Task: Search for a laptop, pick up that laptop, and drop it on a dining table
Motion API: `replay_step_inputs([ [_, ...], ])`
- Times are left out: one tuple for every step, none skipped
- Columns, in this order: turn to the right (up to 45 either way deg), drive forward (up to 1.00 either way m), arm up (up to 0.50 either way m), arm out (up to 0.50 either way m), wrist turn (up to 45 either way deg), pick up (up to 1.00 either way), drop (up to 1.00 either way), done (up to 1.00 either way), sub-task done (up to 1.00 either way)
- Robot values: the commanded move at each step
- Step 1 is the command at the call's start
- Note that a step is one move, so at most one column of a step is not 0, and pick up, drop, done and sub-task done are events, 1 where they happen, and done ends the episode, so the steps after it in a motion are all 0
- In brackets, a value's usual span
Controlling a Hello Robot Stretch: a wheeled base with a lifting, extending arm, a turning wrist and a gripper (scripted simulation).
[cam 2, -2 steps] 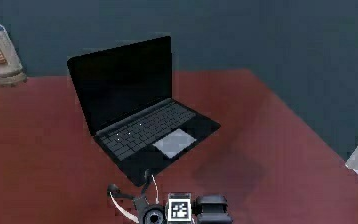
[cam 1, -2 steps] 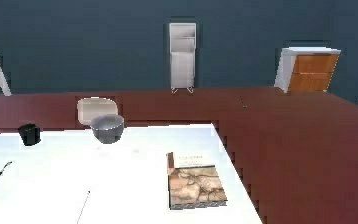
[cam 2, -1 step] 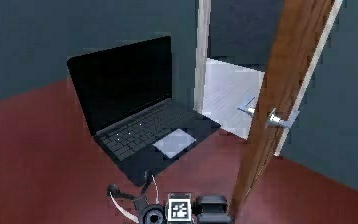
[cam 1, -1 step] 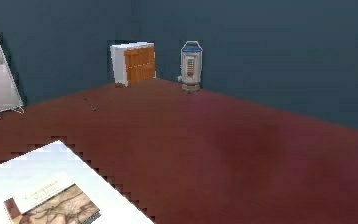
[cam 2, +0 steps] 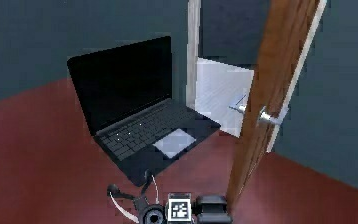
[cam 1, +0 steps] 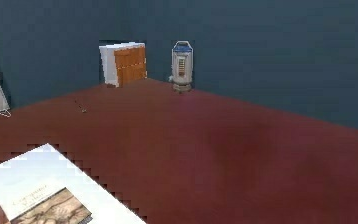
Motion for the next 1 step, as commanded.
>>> replay_step_inputs([
  [-45.0, 0.0, 0.0, 0.0, 0.0, 0.0, 0.0, 0.0, 0.0],
])
